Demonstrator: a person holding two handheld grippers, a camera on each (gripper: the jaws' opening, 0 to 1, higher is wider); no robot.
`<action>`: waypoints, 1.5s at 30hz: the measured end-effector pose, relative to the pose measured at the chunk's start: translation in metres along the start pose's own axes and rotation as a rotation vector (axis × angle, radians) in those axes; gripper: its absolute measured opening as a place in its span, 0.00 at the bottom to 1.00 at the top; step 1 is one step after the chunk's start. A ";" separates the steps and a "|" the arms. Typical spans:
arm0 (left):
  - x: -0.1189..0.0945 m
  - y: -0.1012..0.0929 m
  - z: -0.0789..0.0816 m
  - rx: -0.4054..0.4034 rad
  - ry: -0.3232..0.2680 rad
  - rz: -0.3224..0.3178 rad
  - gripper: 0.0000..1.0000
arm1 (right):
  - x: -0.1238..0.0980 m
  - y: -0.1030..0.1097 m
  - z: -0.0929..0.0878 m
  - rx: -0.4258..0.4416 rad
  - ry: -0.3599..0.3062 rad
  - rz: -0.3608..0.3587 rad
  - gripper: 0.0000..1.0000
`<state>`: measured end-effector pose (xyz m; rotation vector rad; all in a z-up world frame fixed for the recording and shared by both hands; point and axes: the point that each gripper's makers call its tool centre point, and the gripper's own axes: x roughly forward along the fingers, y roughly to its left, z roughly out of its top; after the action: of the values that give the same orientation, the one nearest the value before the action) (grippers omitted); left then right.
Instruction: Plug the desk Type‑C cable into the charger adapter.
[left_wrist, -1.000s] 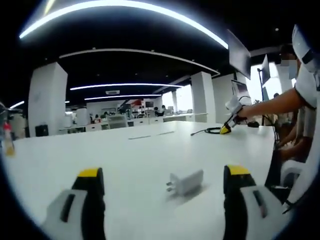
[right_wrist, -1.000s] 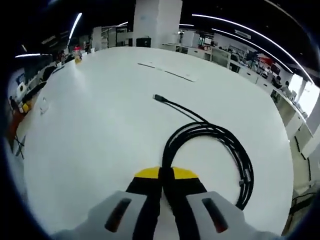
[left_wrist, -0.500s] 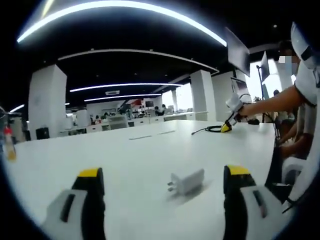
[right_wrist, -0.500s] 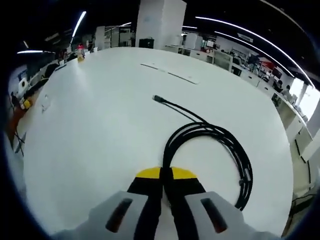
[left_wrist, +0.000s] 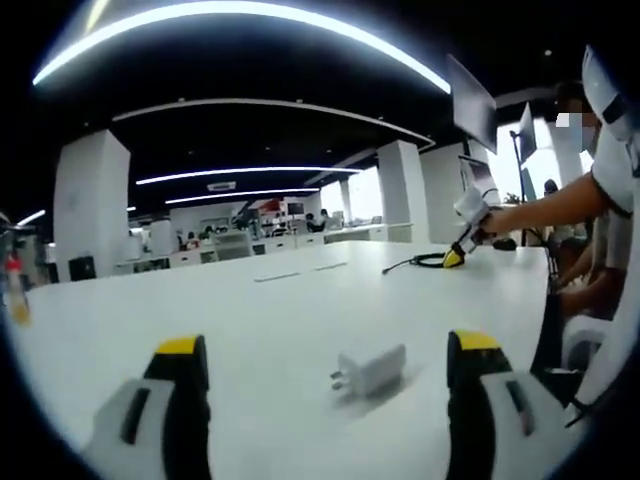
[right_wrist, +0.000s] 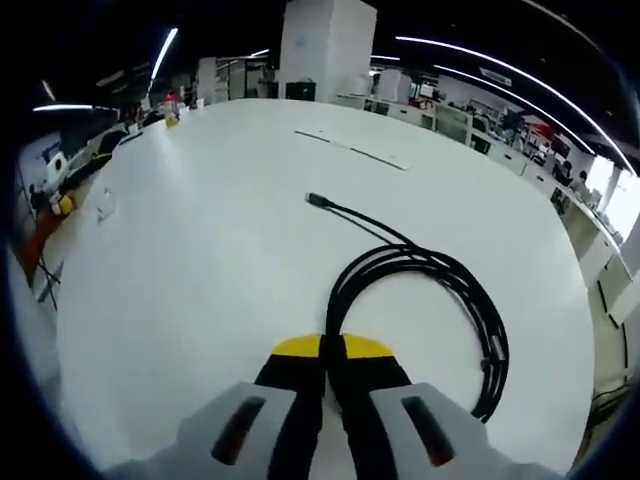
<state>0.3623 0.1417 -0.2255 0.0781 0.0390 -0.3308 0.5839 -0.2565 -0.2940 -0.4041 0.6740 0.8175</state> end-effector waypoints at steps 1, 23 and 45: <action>0.000 0.000 0.000 0.002 0.002 -0.002 1.00 | -0.001 0.005 -0.001 -0.003 -0.001 0.007 0.03; 0.000 -0.006 -0.006 0.014 0.027 -0.014 1.00 | -0.010 0.047 0.001 -0.022 -0.030 0.072 0.01; 0.001 -0.007 -0.006 0.009 0.018 -0.011 1.00 | -0.024 0.094 -0.005 -0.031 -0.035 0.143 0.01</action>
<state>0.3605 0.1357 -0.2321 0.0894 0.0556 -0.3413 0.4969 -0.2129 -0.2881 -0.3721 0.6639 0.9697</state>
